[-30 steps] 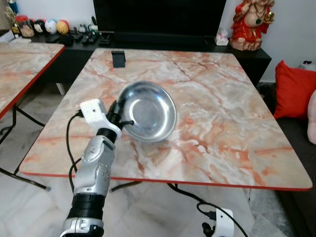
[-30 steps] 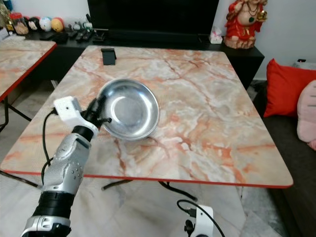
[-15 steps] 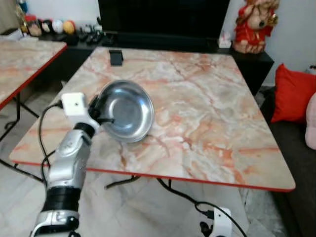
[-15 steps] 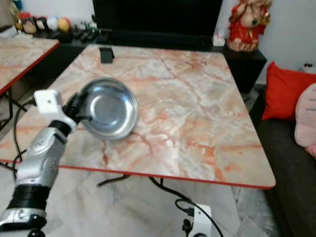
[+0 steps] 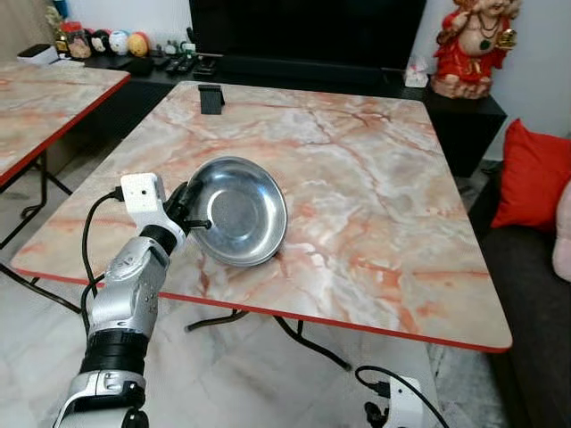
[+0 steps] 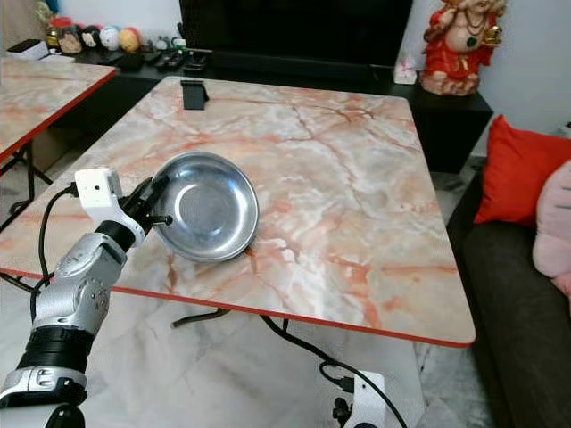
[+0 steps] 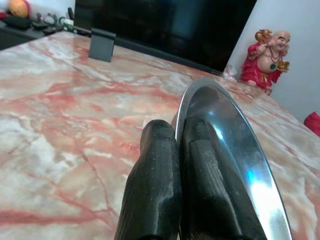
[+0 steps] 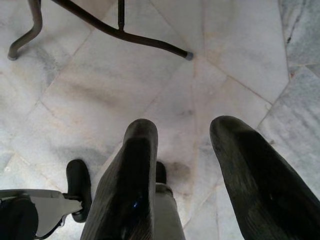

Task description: Setting the table

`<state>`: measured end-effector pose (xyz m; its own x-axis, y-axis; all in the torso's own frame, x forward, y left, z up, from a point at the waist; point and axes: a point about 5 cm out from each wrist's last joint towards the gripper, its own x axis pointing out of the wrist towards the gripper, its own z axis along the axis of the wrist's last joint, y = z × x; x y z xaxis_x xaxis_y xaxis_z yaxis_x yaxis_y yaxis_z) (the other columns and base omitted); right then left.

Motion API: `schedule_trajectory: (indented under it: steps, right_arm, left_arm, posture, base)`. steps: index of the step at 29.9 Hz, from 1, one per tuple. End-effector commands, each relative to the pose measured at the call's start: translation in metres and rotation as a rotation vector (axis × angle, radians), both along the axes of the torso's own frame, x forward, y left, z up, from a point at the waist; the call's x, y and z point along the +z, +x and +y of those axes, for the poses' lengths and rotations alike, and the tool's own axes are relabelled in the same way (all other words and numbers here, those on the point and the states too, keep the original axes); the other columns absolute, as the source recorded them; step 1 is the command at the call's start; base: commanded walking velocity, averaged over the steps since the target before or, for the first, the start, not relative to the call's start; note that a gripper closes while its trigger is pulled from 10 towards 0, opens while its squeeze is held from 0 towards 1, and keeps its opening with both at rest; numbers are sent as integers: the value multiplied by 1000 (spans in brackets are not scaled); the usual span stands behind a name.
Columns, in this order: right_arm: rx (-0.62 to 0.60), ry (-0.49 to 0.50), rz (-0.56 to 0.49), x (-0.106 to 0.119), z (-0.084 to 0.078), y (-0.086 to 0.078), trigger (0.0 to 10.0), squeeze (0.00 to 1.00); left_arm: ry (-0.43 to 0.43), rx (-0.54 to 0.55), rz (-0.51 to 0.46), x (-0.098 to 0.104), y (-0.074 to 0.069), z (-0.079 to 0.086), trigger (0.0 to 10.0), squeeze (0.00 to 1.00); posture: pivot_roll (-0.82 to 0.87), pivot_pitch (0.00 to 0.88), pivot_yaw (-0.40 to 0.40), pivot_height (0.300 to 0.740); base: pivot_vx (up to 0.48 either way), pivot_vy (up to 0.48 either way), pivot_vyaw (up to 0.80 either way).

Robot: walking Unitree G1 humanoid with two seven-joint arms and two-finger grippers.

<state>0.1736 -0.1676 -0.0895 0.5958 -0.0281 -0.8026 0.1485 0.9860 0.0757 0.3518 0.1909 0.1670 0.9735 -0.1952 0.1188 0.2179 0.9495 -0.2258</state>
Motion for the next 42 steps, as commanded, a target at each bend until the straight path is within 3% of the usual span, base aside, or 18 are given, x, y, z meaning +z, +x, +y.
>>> schedule_trajectory:
  steps: [1,8,11,21,30,42]
  right_arm:
    - [-4,-4,-5,1,-3,2,10000,0]
    - [-3,-5,-6,1,-3,2,10000,0]
    - [-3,-5,-5,1,-3,2,10000,0]
    - [0,-6,-3,1,-3,1,10000,0]
    - [1,-4,-4,1,-2,1,10000,0]
    - [2,-3,-6,1,-3,2,10000,0]
  left_arm:
    - [-69,-25,0,4,4,-3,10000,0]
    - [-304,22,78,-12,8,-5,10000,0]
    - [-334,29,99,-18,8,-10,10000,0]
    - [-223,-44,206,-39,6,-22,10000,0]
    - [-210,-97,257,-47,5,-32,10000,0]
    - [-171,-62,345,-63,-1,-34,10000,0]
  posture:
    - [102,0,-65,740]
    - [95,0,-66,740]
    - [94,0,-67,740]
    - [92,0,-63,740]
    - [89,0,-63,740]
    - [95,0,-72,740]
  base:
    - [0,0,0]
    - [0,0,0]
    - [0,0,0]
    - [0,0,0]
    - [0,0,0]
    - [0,0,0]
